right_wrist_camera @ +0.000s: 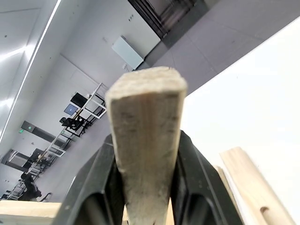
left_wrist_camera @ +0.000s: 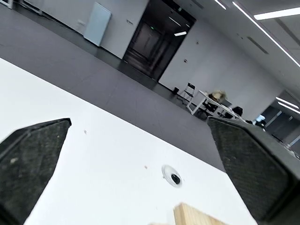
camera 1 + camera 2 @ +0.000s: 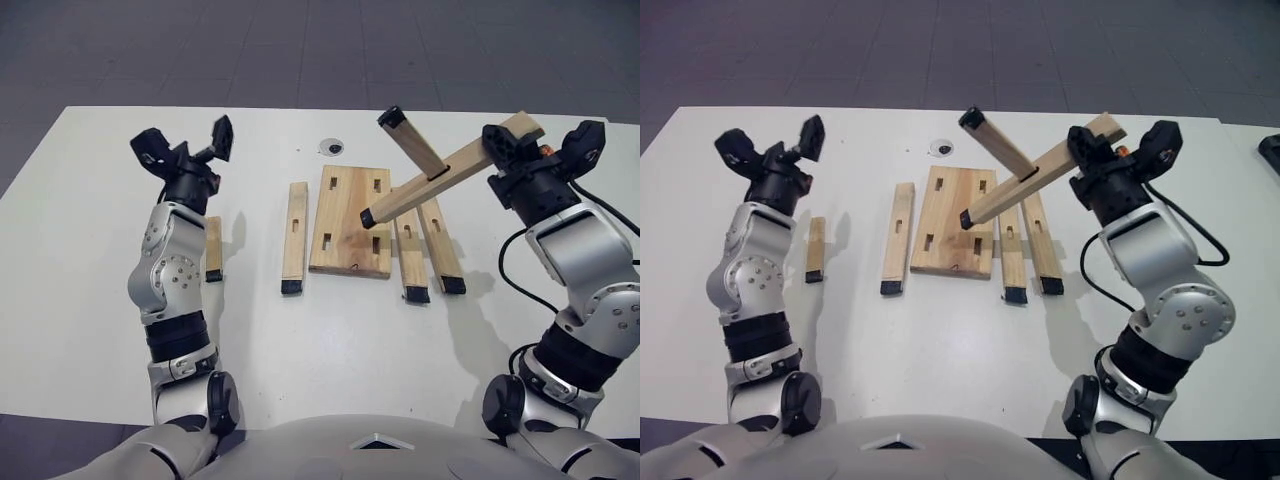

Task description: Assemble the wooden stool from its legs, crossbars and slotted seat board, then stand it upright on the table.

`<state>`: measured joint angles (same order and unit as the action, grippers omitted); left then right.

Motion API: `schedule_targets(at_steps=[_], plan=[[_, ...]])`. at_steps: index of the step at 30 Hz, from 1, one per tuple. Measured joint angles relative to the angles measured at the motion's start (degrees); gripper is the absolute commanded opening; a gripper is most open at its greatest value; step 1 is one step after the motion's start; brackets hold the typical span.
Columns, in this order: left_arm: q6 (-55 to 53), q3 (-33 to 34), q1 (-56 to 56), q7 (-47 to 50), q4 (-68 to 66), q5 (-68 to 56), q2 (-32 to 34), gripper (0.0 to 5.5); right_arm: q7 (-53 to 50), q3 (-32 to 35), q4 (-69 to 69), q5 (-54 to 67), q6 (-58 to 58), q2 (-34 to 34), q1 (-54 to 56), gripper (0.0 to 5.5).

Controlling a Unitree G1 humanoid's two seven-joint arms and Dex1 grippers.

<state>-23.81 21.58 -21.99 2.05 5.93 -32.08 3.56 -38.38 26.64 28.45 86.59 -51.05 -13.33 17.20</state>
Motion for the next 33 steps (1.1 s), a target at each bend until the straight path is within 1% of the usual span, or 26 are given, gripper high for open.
schedule_targets(at_steps=[4,11,15,25,33], plan=[[4.30,0.33,-4.79,1.28,-5.20,0.56,-1.31,5.40,-1.57,-2.65,-0.35,3.66,1.99,-0.97,-0.48,1.02],[7.61,-0.53,-6.98,2.33,-7.45,2.64,-2.10,5.40,-1.70,-3.50,-2.98,8.15,3.07,-9.75,-1.21,1.02],[7.80,-0.84,-6.97,2.69,-7.38,2.78,-2.46,5.40,-0.89,-5.37,-3.75,8.19,3.38,-12.31,-1.78,1.02],[7.72,-1.22,-6.97,2.72,-7.28,2.80,-2.45,5.40,2.23,-6.17,-4.95,4.60,6.71,-13.65,-5.38,1.02],[7.70,-2.15,-7.23,2.29,-8.40,2.79,-2.40,5.40,6.15,-7.34,-4.47,-2.48,9.95,-13.31,-7.25,1.02]])
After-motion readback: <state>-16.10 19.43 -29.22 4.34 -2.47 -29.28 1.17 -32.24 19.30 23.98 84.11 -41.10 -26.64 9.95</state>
